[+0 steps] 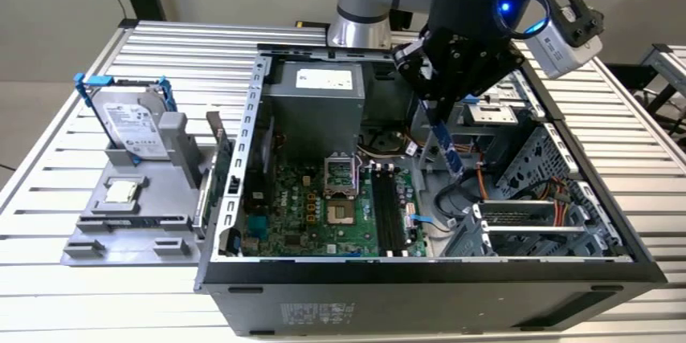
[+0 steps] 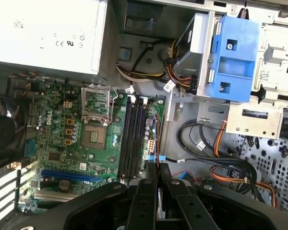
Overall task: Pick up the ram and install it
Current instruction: 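Insert the ram into the slot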
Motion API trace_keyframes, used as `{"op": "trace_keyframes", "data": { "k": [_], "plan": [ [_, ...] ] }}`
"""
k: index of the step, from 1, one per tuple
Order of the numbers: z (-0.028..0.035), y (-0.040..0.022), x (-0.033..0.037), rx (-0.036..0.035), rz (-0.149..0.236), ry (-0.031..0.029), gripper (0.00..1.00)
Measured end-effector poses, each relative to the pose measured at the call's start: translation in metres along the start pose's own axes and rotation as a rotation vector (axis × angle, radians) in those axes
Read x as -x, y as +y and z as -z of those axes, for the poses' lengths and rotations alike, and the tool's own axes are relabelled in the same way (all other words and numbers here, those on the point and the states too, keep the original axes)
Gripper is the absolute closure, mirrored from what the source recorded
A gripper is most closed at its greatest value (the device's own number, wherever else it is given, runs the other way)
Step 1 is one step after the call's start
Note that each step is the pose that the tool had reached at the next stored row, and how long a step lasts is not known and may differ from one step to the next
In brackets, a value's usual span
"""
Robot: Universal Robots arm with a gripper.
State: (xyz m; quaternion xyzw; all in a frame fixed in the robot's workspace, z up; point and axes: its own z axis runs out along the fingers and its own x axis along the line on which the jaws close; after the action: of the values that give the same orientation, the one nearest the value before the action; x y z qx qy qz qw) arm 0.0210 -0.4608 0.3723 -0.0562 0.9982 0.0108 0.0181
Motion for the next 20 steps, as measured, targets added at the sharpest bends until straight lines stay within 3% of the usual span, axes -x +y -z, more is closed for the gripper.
{"op": "trace_keyframes", "data": {
  "k": [8,15,20],
  "plan": [
    [-0.0100,0.0040,0.0011,-0.0003,-0.012,-0.0003,1.00],
    [-0.0177,0.0046,0.0011,-0.0032,-0.084,-0.0016,1.00],
    [-0.0223,0.0083,0.0013,-0.0038,-0.101,-0.0020,1.00]
  ]
}}
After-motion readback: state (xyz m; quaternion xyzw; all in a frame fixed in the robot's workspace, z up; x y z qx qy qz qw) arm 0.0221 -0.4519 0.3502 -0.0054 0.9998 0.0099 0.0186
